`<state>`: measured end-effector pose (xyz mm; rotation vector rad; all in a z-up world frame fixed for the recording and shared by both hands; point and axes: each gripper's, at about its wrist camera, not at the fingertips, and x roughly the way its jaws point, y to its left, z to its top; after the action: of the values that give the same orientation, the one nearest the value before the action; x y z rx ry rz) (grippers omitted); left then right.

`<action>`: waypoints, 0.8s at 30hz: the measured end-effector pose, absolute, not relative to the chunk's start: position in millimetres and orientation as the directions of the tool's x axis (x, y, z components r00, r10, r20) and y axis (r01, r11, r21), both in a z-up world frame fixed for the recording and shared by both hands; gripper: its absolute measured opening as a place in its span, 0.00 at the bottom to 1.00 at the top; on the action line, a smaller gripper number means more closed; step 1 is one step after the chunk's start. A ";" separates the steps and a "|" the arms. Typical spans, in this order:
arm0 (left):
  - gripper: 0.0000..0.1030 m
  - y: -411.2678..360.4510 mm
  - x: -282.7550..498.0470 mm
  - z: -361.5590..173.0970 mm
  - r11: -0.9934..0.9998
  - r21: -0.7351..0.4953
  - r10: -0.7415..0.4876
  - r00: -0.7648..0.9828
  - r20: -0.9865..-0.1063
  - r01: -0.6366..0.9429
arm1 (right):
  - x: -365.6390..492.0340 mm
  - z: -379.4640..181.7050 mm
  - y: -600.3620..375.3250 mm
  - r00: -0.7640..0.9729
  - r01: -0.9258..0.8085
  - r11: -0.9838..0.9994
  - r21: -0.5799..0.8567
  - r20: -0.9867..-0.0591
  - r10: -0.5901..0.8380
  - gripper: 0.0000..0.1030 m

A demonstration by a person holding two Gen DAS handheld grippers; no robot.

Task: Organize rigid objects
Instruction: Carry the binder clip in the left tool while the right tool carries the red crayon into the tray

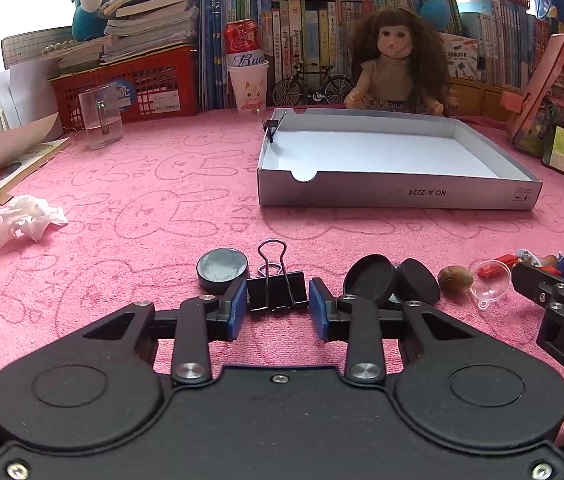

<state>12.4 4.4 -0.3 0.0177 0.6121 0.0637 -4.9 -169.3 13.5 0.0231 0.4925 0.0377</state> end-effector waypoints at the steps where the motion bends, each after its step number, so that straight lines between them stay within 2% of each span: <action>1: 0.34 4.2 12.8 -0.4 0.998 0.039 0.066 0.819 -0.570 -0.054 | -4.9 13.5 -169.3 0.880 -0.031 0.999 0.031 -0.473 0.042 0.48; 2: 0.39 3.9 13.1 -0.9 0.998 0.041 0.063 0.823 -0.565 -0.048 | -4.9 13.5 -169.3 0.880 -0.031 0.999 0.030 -0.473 0.041 0.48; 6: 0.44 6.0 15.8 -3.4 1.000 0.002 0.026 0.822 -0.568 -0.030 | -4.9 13.3 -169.6 0.880 -0.029 0.999 0.030 -0.473 0.040 0.48; 9: 0.38 7.4 17.0 -3.4 0.999 0.000 0.039 0.823 -0.567 -0.047 | -4.9 12.9 -169.8 0.879 -0.028 0.999 0.030 -0.475 0.039 0.48; 10: 0.30 8.3 17.0 -3.3 0.999 -0.001 0.045 0.824 -0.565 -0.055 | -4.8 12.9 -169.8 0.879 -0.028 0.999 0.030 -0.475 0.039 0.48; 14: 0.29 14.2 15.9 -1.9 0.997 -0.040 0.027 0.828 -0.560 -0.060 | -4.8 12.3 -170.5 0.878 -0.026 0.999 0.031 -0.476 0.038 0.48; 24: 0.29 7.0 6.6 16.2 1.000 -0.019 0.004 0.870 -0.494 -0.015 | -5.0 18.3 -172.8 0.891 -0.025 0.999 0.021 -0.453 0.032 0.48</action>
<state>6.6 7.0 16.2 -0.0221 0.5162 0.0100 -5.0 -172.8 18.3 0.0153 0.4701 0.0292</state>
